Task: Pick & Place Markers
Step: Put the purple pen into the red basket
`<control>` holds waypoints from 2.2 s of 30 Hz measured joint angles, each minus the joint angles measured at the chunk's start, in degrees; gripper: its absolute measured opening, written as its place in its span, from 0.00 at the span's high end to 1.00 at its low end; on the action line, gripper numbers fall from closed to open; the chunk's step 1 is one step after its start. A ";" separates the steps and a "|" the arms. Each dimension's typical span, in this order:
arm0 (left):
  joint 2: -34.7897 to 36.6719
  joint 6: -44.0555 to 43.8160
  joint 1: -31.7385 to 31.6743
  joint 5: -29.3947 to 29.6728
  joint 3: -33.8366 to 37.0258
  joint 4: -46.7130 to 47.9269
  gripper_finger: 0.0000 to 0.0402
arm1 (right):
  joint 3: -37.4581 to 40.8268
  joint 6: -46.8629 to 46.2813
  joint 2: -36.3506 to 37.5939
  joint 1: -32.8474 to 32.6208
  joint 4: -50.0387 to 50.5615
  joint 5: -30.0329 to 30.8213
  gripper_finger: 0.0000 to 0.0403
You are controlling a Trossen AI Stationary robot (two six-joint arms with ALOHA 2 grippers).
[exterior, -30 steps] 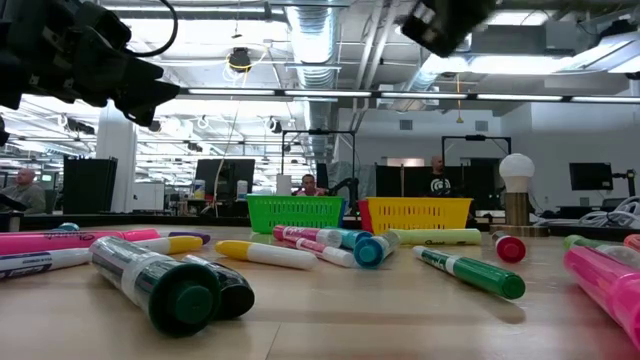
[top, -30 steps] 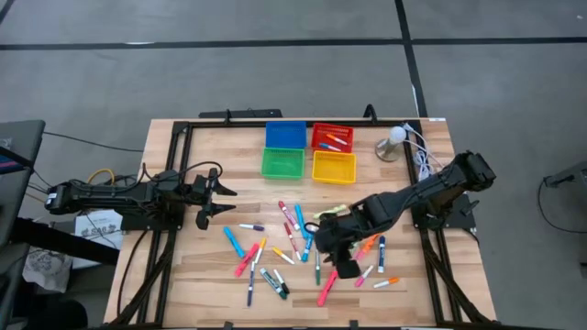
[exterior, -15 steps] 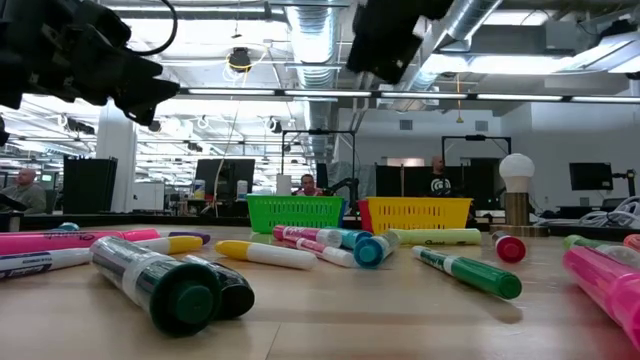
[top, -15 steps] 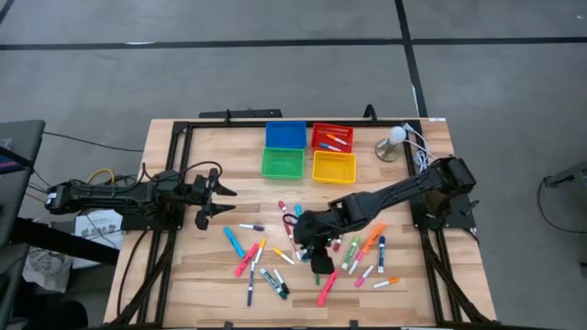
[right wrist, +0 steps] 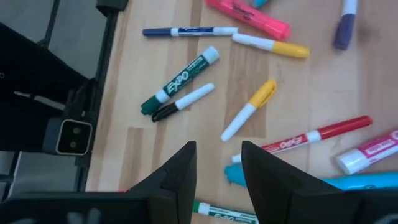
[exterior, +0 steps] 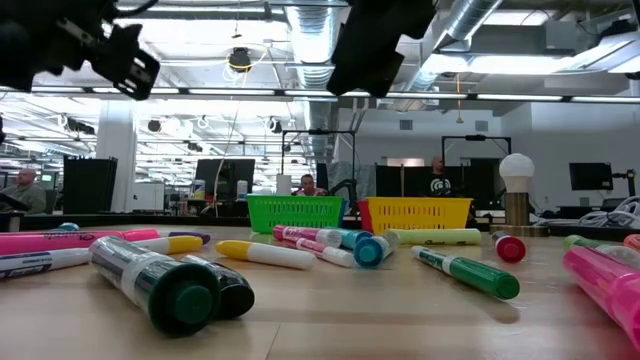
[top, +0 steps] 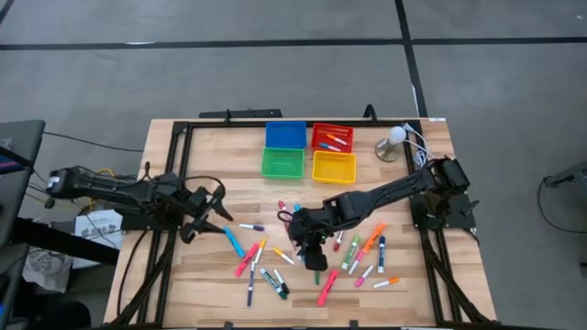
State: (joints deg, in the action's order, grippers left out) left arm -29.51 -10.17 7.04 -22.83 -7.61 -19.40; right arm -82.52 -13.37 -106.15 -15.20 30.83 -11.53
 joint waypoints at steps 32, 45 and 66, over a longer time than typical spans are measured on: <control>-35.92 -0.52 6.59 0.94 -10.47 8.52 0.52 | 0.15 5.93 0.66 -2.93 12.19 1.03 0.72; -36.45 10.55 1.66 13.17 -15.33 21.21 0.52 | 0.35 7.84 7.26 1.24 11.98 4.38 0.72; -46.16 11.43 1.95 14.43 -23.00 24.61 0.52 | 0.35 12.34 12.97 5.65 12.18 5.48 0.72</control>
State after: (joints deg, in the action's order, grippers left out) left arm -75.67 1.26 8.99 -8.40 -30.61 5.21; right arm -82.17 -1.03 -93.18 -9.55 43.01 -6.06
